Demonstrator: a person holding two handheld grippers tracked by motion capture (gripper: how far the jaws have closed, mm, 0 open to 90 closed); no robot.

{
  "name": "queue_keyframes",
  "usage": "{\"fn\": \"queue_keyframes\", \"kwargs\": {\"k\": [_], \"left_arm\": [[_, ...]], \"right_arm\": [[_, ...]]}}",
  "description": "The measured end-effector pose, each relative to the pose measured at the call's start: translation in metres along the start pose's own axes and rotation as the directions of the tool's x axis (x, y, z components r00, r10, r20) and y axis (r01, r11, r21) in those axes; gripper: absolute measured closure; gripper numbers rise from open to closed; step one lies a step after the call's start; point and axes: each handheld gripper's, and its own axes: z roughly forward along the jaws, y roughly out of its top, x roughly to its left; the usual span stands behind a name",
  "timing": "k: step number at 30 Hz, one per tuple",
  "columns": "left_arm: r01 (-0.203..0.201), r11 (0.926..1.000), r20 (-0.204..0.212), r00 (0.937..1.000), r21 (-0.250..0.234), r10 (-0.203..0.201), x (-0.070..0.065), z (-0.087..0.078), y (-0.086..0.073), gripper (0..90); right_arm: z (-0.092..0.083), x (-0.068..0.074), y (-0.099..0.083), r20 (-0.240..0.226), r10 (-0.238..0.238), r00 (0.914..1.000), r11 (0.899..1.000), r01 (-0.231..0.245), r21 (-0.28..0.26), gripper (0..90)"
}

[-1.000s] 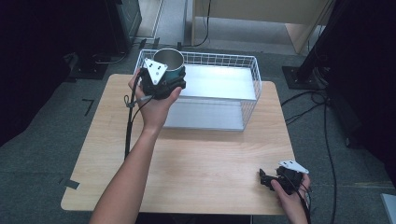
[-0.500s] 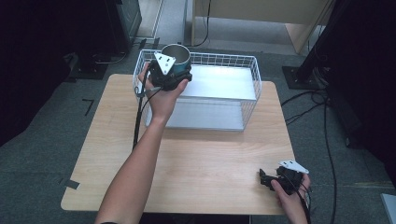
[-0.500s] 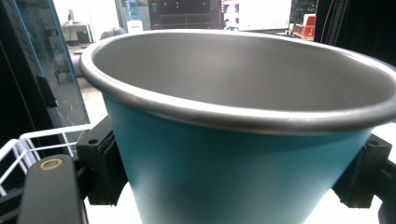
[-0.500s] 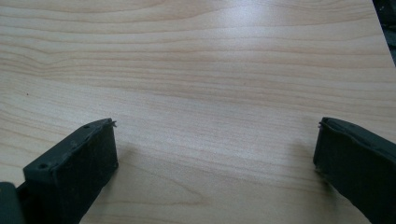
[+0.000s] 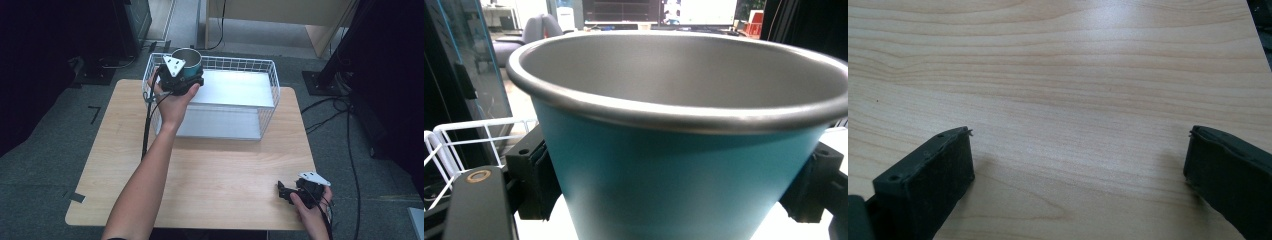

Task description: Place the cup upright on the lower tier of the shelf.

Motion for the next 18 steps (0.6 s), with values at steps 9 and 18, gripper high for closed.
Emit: {"fn": "queue_keyframes", "kwargs": {"k": [9,18], "left_arm": [[0.012,0.9994,0.034,0.9993,0.033,-0.013,0.0041,0.0014,-0.0019,6.2],[0.029,0.9985,0.029,0.9991,0.047,-0.031,0.0071,-0.0005,-0.0037,0.0]], "right_arm": [[0.0000,0.0000,0.0000,0.000,0.000,1.0000,1.000,0.000,0.000,0.0],[0.0000,0.0000,0.0000,0.000,0.000,1.0000,1.000,0.000,0.000,0.0]]}}
